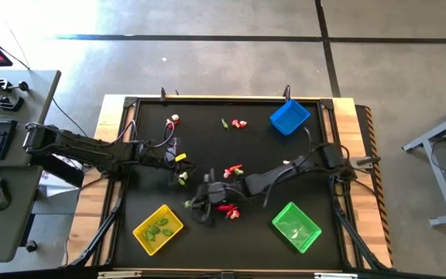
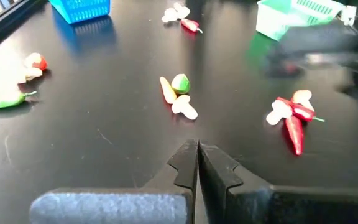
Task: Sort produce into baskets
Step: Put the green chili pepper into the yellow bin
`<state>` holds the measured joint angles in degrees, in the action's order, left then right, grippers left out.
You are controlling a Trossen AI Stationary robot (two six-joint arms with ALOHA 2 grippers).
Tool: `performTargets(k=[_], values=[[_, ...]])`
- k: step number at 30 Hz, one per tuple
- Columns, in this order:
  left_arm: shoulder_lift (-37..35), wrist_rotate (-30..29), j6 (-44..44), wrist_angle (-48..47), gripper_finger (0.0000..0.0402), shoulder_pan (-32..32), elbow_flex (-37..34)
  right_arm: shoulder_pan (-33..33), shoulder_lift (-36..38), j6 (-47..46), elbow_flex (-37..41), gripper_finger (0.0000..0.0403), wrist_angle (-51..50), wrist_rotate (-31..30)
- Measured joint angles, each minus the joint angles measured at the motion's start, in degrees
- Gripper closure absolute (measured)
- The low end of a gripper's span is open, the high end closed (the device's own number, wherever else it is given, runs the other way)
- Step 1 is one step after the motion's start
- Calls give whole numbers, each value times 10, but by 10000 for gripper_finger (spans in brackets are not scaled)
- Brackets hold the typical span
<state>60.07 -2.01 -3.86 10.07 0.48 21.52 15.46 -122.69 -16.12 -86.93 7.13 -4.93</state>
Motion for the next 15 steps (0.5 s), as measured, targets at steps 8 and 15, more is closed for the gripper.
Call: performTargets(k=[8, 15], values=[[0, 1, 0, 0, 401, 15, 0, -1, -125, 27, -236, 396, -119, 102], [0, 2, -2, 1, 401, 27, 0, -15, -206, -22, -361, 396, -187, 180]])
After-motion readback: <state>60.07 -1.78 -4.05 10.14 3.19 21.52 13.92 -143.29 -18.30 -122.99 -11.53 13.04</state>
